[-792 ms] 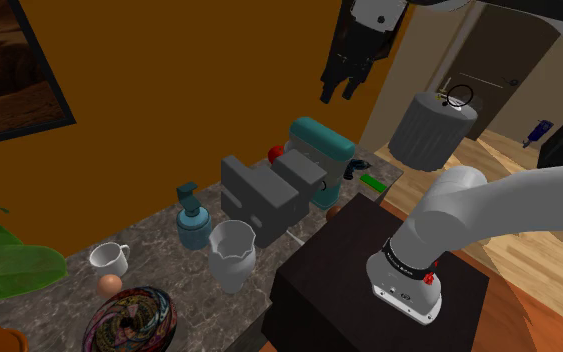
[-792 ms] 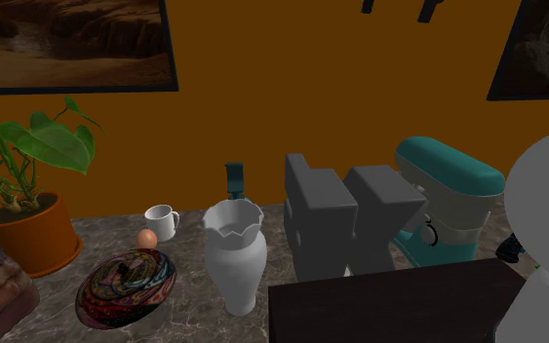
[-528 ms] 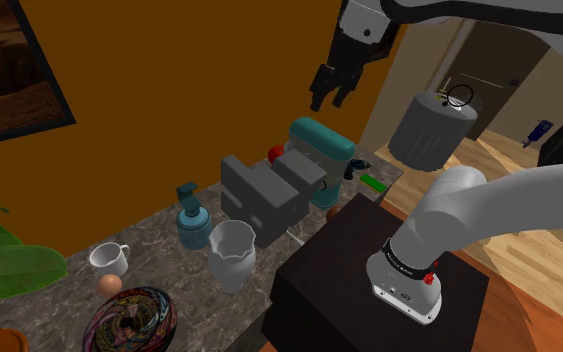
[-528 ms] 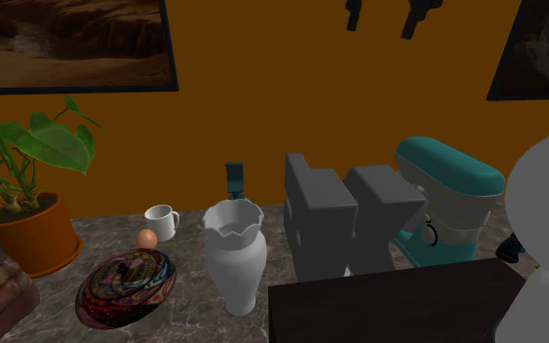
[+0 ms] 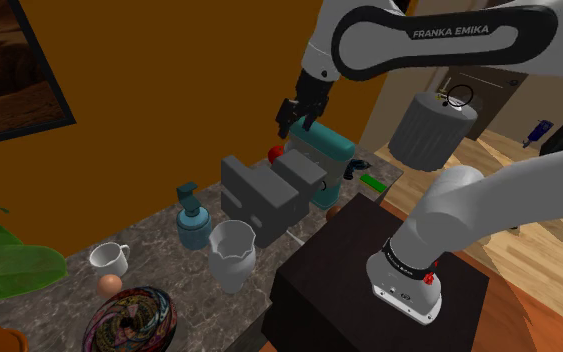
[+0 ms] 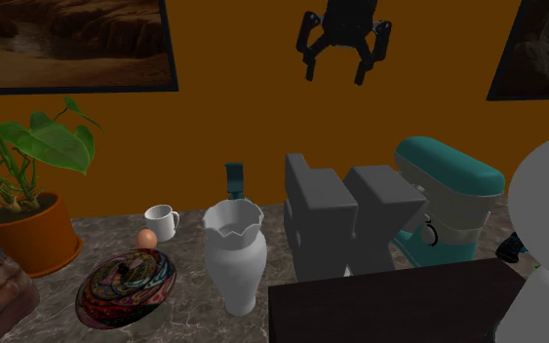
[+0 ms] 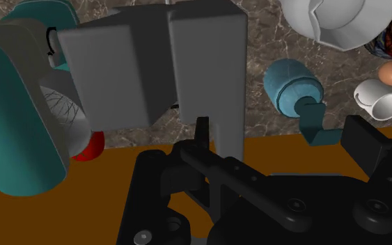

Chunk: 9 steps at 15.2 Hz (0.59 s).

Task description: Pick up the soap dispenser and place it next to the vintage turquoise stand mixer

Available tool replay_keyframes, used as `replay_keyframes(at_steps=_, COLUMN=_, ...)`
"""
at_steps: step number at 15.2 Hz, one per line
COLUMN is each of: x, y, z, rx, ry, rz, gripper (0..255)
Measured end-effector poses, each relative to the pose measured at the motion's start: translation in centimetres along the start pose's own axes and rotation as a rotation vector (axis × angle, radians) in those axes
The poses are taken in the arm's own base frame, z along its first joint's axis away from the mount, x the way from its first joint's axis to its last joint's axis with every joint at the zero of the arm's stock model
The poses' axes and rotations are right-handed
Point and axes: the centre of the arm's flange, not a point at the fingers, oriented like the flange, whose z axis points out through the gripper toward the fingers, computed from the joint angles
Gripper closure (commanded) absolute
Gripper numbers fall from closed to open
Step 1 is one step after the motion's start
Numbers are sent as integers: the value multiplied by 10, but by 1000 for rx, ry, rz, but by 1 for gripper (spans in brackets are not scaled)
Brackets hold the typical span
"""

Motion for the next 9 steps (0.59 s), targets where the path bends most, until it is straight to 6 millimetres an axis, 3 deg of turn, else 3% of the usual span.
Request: replay_keyframes(at_steps=9, x=25, y=-62, z=101, rx=-27, ry=45, rz=-20, gripper=0)
